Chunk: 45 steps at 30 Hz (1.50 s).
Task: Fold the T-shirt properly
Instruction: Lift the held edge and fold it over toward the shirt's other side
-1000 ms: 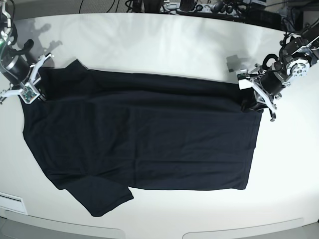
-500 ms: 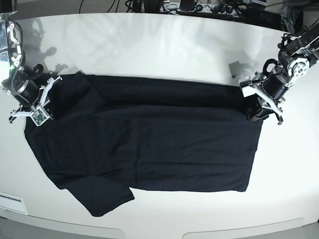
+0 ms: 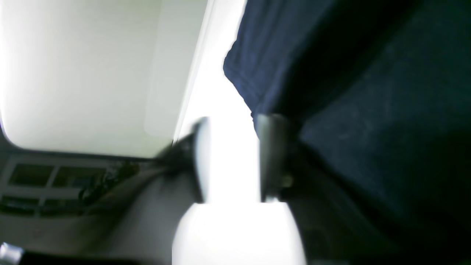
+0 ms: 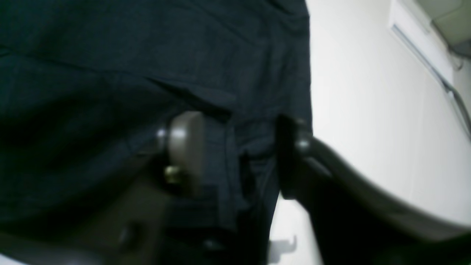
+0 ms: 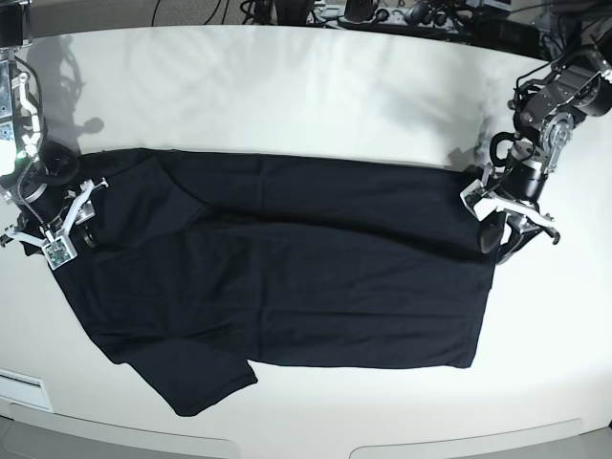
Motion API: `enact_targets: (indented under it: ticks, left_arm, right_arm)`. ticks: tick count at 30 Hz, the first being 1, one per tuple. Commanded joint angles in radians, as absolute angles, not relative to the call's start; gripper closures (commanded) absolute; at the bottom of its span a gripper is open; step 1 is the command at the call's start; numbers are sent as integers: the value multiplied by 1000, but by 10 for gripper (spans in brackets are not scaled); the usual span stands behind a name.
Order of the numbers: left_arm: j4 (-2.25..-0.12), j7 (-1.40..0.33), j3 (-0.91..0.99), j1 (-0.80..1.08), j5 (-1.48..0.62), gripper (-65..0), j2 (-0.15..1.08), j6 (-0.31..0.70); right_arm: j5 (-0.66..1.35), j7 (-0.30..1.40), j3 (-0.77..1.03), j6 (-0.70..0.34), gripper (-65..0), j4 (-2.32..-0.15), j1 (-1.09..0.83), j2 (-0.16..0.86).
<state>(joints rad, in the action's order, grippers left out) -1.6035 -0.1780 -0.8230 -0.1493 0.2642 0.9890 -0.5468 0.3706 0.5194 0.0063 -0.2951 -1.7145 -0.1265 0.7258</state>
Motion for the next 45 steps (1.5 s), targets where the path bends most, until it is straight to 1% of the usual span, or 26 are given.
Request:
enact_targets:
  ticks: [1,2,3,5,8,13,17,19,21,24,28,33,38,41,45]
  left_arm:
    - [-1619,-165,-809,-167,266,-50,1011,-600]
    - [-1622,-164,-809,-167,249,0,1011,-620]
    - [-1624,-163,-809,-167,223,0,1011,-621]
    - [-1625,-154,-809,-170,186,0,1005,-565]
    - [-1614,-157,-809,-191,123,0,981,-445]
    - [-1505,-158,-809,-276,-19,0,884,-126]
    - [-1411,-213,-809,-285,-35,0,814,69]
    - [-1399,-270,-809,-276,-35,0,801,130]
    - [-1409,-306,-809,-265,-35,0,802,168]
    - [-1463,-358,-809,-228,-36,0,828,173]
    - [-1595,-432,-809,-132,-36,0,905,171]
    - [-1742,-447,-809,-34,-36,0,1010,148]
    - [-1827,-447,-809,73,-36,0,1092,125]
    - [-1845,-448,-809,141,-34,0,1114,73]
    - [-1871,-454,-809,214,12,0,1116,74]
  right_arm:
    - [392,516,19,-275,-182,-1729,-110,748]
    - [424,534,20,-258,-64,-1733,-111,748]
    - [462,550,19,-245,0,-1737,-111,748]
    - [523,563,19,-256,0,-1740,-111,747]
    - [524,566,19,-317,0,-1738,-111,725]
    - [518,574,17,-385,0,-1684,-110,650]
    - [445,607,17,-442,0,-1560,-111,611]
    - [464,665,17,-484,0,-1517,-111,613]
    - [511,725,18,-518,0,-1512,-120,617]
    - [607,809,24,-535,0,-1543,-147,619]
    - [625,885,52,-535,0,-1635,-241,619]
    - [625,884,135,-535,0,-1752,-367,618]
    - [625,868,229,-536,0,-1802,-515,617]
    - [625,828,268,-537,0,-1803,-601,617]
    - [625,820,300,-536,0,-1806,-660,618]
